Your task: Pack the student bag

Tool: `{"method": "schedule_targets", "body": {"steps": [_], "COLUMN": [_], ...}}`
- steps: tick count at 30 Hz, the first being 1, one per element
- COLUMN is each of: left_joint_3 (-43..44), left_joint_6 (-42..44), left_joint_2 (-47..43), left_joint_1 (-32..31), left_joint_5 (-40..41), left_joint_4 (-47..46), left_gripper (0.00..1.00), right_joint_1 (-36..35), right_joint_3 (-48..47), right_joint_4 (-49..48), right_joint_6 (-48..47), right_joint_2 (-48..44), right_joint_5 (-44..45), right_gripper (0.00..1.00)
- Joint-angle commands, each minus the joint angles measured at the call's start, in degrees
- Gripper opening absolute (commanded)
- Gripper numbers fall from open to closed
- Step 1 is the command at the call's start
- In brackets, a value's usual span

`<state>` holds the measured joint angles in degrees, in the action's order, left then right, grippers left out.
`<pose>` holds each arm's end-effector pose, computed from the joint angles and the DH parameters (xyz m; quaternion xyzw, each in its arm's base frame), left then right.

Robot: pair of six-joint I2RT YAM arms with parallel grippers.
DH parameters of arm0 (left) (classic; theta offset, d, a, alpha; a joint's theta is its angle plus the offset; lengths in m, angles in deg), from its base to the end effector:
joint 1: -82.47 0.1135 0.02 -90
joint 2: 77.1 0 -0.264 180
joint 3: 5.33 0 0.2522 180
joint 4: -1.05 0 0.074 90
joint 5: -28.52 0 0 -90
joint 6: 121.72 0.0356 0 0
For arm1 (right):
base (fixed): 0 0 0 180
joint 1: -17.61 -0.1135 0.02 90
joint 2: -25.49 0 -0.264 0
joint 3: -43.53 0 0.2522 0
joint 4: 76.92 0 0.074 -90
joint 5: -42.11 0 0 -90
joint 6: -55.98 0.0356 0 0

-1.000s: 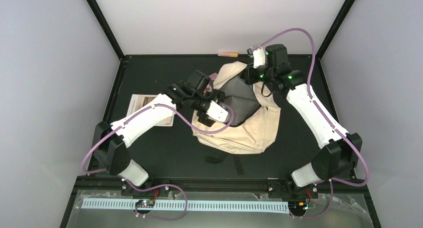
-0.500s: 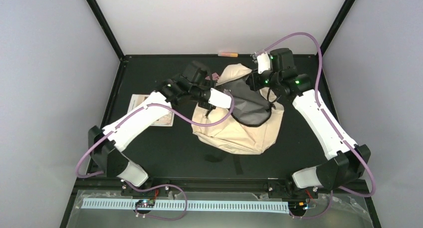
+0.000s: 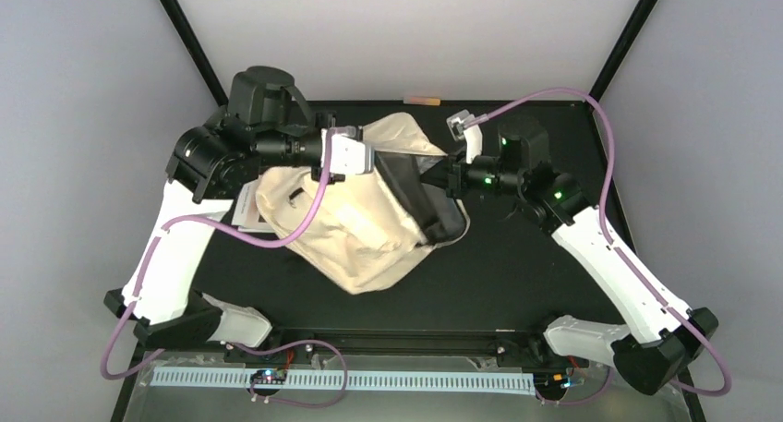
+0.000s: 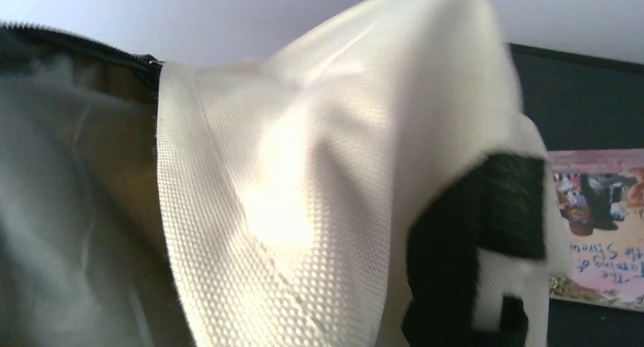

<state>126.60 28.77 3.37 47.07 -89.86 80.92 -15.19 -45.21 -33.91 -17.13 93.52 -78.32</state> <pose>0.1745 -0.1447 0.5210 0.7024 0.4647 -0.0977 0.5302 0.2037 0.1528 0.4078 -0.2557 0.7734 0.4236 0.3962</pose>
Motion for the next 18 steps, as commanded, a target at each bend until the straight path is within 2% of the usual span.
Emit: {"method": "schedule_targets", "body": {"steps": [1,4,7,10,11,12,14,15,16,18], "left_joint_3": [-9.98,-20.31,-27.23,-30.14,-30.33,-30.24,-29.12,-28.02,-26.81,-23.24], "left_joint_6": [-3.28,-5.29,-6.25,-8.65,-9.73,-10.8,-12.85,-13.76,-14.92,-17.24], "left_joint_2": [-0.59,-0.98,-1.67,-2.48,-2.44,-2.46,-2.55,-2.63,-2.78,-3.03], "left_joint_1": [0.26,-0.95,-3.64,-7.0,-8.28,-9.34,-10.89,-10.99,-11.05,-10.97], "left_joint_5": [-15.3,-18.12,-17.4,-16.36,-15.48,-14.02,-10.73,-8.51,-6.28,-0.14], "left_joint_4": [-1.59,-4.18,-4.48,-3.9,-3.66,-3.47,-3.36,-3.41,-3.5,-3.27], "left_gripper": [0.02,0.02,0.02,0.02,0.07,0.24,0.71,0.88,0.97,0.99], "right_joint_1": [-0.33,-0.34,-0.33,-0.25,-0.25,-0.27,-0.26,-0.25,-0.25,-0.19], "right_joint_3": [7.26,10.2,12.16,12.75,12.68,12.56,11.98,11.62,11.23,10.88], "right_joint_4": [-5.95,-6.71,-8.93,-9.56,-9.69,-9.8,-9.44,-9.08,-8.73,-7.95], "right_joint_6": [5.86,2.52,-2.54,-8.36,-10.36,-12.06,-16.16,-17.75,-19.2,-21.83], "right_joint_2": [-2.19,-2.16,-2.47,-3.28,-3.32,-3.34,-3.06,-2.89,-2.85,-2.8], "right_joint_5": [-0.77,-0.07,-1.17,0.88,0.78,0.52,-1.43,-2.75,-4.1,-5.54], "right_gripper": [0.01,0.01,0.01,0.01,0.01,0.01,0.01,0.01,0.01,0.01]}}
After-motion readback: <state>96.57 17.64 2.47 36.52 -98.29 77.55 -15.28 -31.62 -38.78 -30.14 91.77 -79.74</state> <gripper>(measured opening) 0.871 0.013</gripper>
